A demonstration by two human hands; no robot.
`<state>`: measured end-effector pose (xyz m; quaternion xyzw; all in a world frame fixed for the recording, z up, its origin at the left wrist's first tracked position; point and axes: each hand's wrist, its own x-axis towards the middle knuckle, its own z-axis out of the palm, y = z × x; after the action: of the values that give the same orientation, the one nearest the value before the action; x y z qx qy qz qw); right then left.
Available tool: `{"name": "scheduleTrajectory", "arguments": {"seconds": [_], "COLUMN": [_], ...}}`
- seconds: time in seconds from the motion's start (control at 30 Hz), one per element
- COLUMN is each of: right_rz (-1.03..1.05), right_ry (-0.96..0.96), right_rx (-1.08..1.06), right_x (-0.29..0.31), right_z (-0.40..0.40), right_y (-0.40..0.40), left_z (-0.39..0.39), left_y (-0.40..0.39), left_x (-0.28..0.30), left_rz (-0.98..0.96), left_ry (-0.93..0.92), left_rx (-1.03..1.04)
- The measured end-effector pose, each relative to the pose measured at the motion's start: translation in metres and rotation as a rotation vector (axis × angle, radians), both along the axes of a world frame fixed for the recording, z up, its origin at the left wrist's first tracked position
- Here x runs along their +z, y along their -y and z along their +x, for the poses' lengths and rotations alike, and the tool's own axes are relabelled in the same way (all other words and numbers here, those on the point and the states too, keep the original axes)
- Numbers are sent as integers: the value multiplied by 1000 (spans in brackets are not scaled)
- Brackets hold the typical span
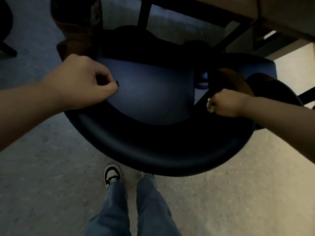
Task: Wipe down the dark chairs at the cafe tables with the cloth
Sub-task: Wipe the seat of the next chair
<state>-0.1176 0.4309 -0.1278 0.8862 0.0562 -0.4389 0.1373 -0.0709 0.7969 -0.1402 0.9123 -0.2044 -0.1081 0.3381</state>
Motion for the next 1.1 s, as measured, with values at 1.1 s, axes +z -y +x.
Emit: {"name": "scheduleTrajectory", "arguments": {"seconds": [1.1], "right_rz": [712], "right_ry": [138], "right_rx": [-846], "right_x": [-58], "right_z": [0], "right_y": [-224], "left_z": [1], "left_y": [2], "left_x": [0], "left_rz": [-20], "left_ry": [27], "left_rx": [47]}}
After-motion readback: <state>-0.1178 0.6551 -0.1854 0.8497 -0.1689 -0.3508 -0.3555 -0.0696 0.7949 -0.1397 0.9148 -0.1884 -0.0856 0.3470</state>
